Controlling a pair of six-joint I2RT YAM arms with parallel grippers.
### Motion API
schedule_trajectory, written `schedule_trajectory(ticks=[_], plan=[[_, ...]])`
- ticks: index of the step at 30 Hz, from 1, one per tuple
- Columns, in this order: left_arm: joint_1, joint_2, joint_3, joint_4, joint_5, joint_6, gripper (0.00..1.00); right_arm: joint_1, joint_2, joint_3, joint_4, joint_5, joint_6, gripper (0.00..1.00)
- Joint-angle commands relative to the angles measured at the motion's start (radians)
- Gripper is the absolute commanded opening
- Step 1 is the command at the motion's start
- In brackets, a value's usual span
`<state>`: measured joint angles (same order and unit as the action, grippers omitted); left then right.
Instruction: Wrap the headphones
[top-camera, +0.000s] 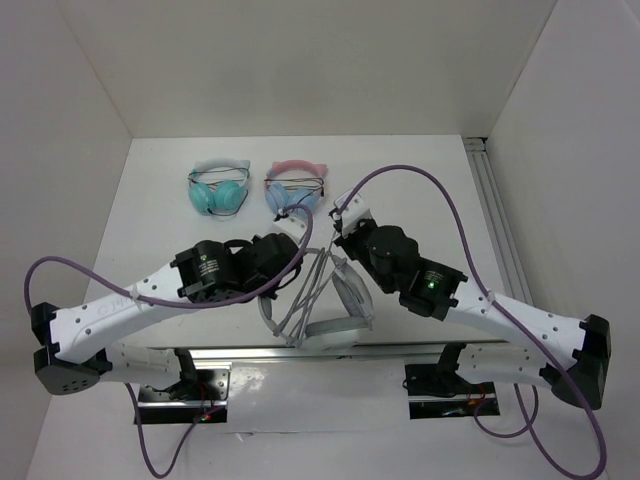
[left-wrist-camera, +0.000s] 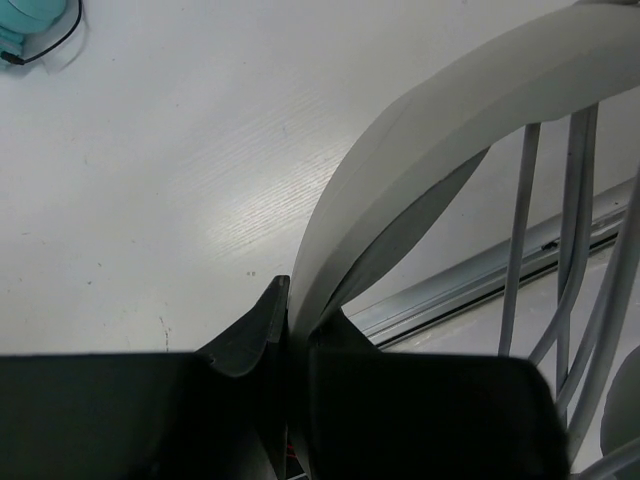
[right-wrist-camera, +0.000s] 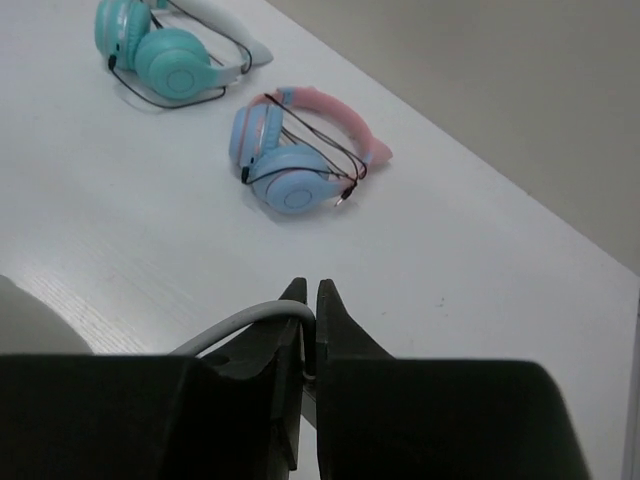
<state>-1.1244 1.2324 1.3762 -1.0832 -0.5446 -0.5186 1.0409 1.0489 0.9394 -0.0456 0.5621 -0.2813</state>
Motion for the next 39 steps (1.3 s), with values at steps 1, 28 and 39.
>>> schedule_trajectory(ticks=[1, 28, 39], plan=[[-0.017, -0.046, 0.066, -0.064, 0.064, 0.042, 0.0, -0.109, -0.027, -0.04, 0.113, -0.088, 0.082, 0.09], [-0.017, -0.112, 0.127, 0.163, -0.272, 0.046, 0.0, -0.371, 0.054, 0.041, -0.09, -0.9, 0.157, 0.51], [-0.017, -0.151, 0.162, 0.235, -0.277, 0.013, 0.0, -0.38, -0.007, -0.056, 0.004, -0.732, 0.234, 1.0]])
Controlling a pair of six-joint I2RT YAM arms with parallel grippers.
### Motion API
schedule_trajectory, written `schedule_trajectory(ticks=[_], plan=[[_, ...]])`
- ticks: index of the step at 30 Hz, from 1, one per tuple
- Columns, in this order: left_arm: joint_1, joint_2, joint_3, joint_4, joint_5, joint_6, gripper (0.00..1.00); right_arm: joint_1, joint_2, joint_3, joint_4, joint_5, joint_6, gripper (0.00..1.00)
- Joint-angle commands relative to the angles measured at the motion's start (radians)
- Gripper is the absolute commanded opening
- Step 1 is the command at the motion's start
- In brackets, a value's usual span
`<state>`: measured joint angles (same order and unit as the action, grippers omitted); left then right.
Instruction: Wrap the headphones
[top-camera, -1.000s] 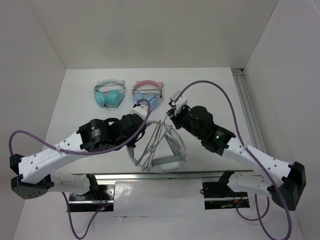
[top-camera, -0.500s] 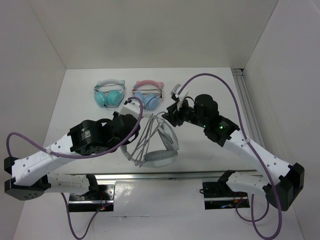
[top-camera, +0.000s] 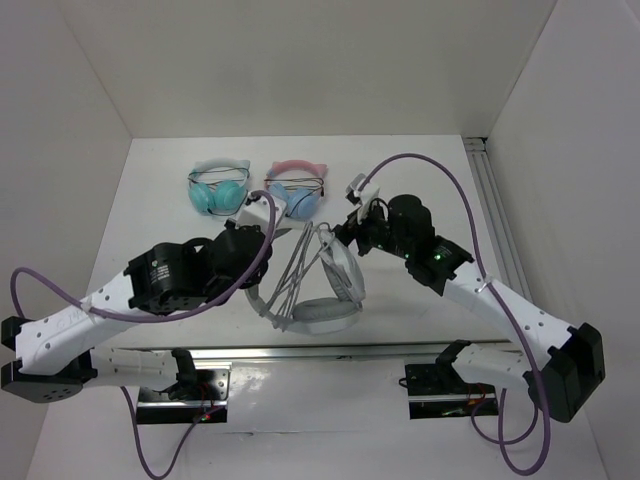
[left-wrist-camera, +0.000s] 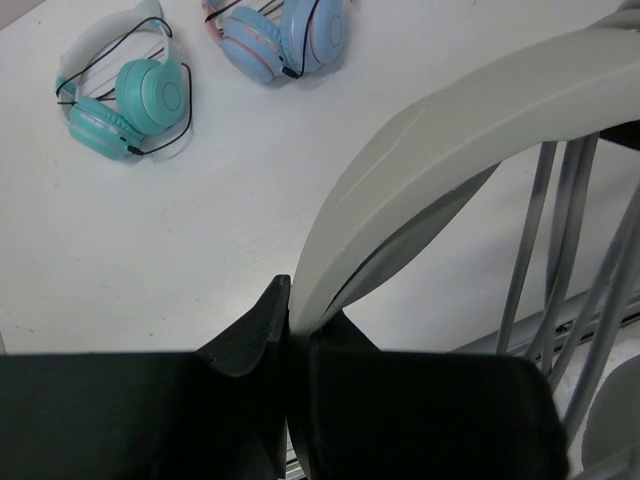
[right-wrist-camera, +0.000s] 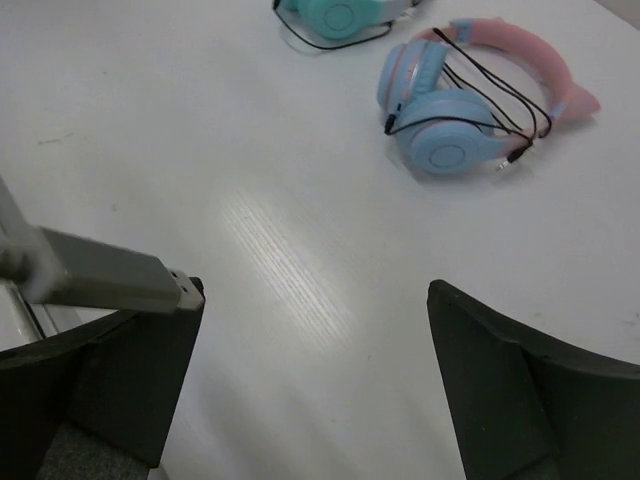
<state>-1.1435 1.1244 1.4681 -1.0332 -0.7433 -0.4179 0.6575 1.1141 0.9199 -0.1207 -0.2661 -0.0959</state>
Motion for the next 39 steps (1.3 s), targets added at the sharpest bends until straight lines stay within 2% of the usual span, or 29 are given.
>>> schedule_trajectory(ticks=[1, 7, 11, 13, 14, 18, 21, 24, 28, 34, 39], plan=[[0.002, -0.043, 0.07, 0.185, -0.094, -0.097, 0.0, 0.004, -0.091, -0.053, 0.093, 0.125, 0.064, 1.0], [0.002, -0.034, 0.07, 0.176, -0.201, -0.168, 0.0, -0.006, -0.164, -0.119, 0.078, 0.215, 0.102, 1.0], [0.028, -0.025, 0.104, 0.121, -0.249, -0.271, 0.0, -0.006, -0.174, -0.107, 0.018, 0.352, 0.149, 1.0], [0.088, -0.025, 0.104, 0.111, -0.21, -0.295, 0.0, -0.006, -0.163, -0.081, -0.017, 0.434, 0.2, 1.0], [0.109, -0.025, 0.104, 0.111, -0.191, -0.309, 0.0, -0.006, -0.149, -0.081, -0.052, 0.541, 0.223, 1.0], [0.208, -0.025, 0.061, 0.149, -0.102, -0.28, 0.0, -0.006, -0.128, -0.026, -0.17, 0.741, 0.324, 1.0], [0.241, -0.025, 0.009, 0.159, -0.091, -0.291, 0.0, -0.006, -0.152, -0.006, -0.229, 0.816, 0.383, 1.0], [0.263, -0.037, -0.058, 0.159, -0.091, -0.35, 0.0, -0.006, -0.181, 0.02, -0.282, 0.84, 0.439, 1.0], [0.298, -0.061, -0.162, 0.159, -0.082, -0.449, 0.0, -0.006, -0.223, 0.02, -0.292, 0.76, 0.459, 1.0], [0.298, -0.106, -0.302, 0.159, -0.056, -0.573, 0.0, -0.006, -0.269, -0.019, -0.304, 0.709, 0.479, 1.0], [0.251, -0.138, -0.408, 0.15, -0.056, -0.696, 0.0, 0.004, -0.292, -0.073, -0.295, 0.696, 0.489, 1.0]])
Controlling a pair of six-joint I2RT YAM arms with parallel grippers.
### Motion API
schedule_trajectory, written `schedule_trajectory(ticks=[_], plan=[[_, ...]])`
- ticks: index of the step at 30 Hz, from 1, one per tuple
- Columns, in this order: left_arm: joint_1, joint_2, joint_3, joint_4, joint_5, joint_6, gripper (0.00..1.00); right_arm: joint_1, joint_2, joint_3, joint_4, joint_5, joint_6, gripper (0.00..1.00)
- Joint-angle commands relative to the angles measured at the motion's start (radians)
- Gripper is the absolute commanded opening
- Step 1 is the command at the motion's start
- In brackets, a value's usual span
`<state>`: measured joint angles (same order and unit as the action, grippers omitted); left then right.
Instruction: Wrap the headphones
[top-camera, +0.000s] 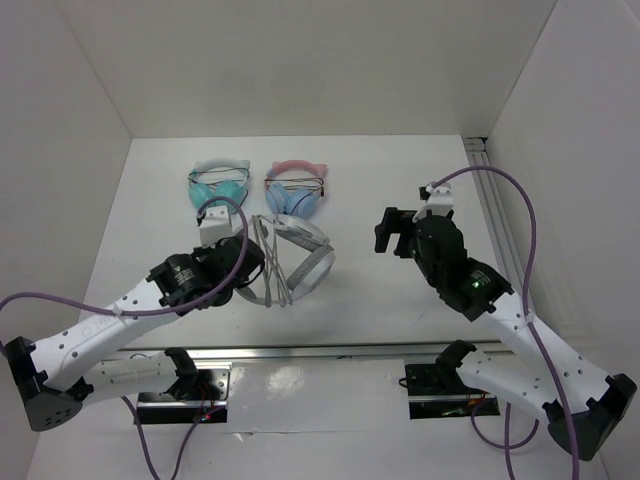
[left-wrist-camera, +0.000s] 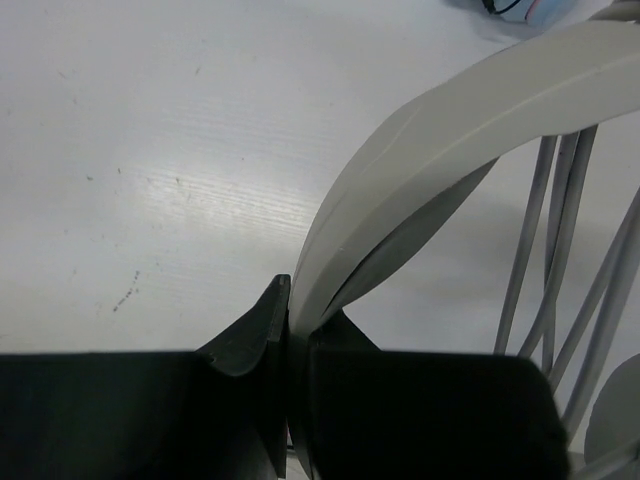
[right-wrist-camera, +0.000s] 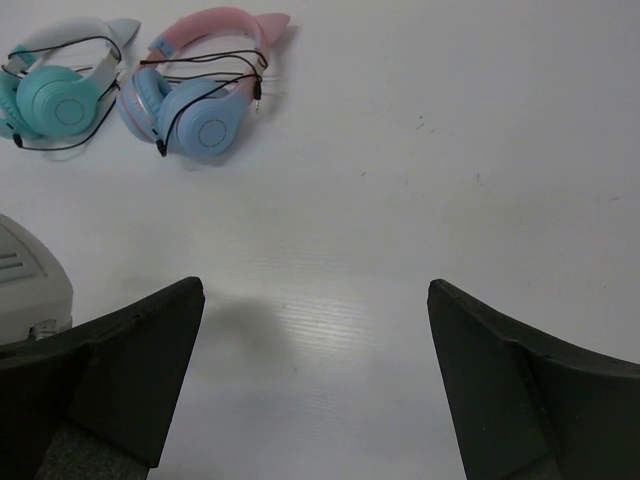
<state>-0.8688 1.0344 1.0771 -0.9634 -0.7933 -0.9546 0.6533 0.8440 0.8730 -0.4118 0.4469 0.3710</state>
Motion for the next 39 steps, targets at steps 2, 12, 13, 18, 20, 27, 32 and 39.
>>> schedule_trajectory(ticks=[2, 12, 13, 18, 20, 27, 32, 39], plan=[[-0.024, -0.059, -0.057, 0.046, -0.015, -0.242, 0.0, 0.008, -0.022, -0.038, 0.017, -0.033, 0.022, 1.0], [0.077, 0.018, -0.151, 0.083, 0.035, -0.32, 0.0, 0.037, 0.007, -0.101, 0.073, -0.112, 0.022, 1.0], [0.127, 0.018, -0.161, 0.1, 0.057, -0.303, 0.0, 0.037, 0.021, -0.101, 0.073, -0.112, 0.022, 1.0], [0.301, 0.038, -0.186, 0.307, 0.25, -0.086, 0.0, 0.114, 0.089, -0.092, 0.093, -0.05, 0.022, 1.0], [0.402, 0.064, -0.186, 0.337, 0.348, -0.035, 0.0, 0.147, 0.107, -0.083, 0.093, -0.021, 0.022, 1.0], [0.583, 0.151, -0.177, 0.429, 0.56, 0.088, 0.0, 0.356, 0.252, -0.029, 0.113, 0.147, 0.031, 1.0], [0.583, 0.173, -0.157, 0.41, 0.56, 0.097, 0.0, 0.413, 0.322, -0.005, 0.122, 0.223, 0.04, 1.0], [0.678, 0.162, -0.224, 0.361, 0.49, 0.034, 0.0, 0.413, 0.293, -0.017, 0.142, 0.236, 0.071, 1.0]])
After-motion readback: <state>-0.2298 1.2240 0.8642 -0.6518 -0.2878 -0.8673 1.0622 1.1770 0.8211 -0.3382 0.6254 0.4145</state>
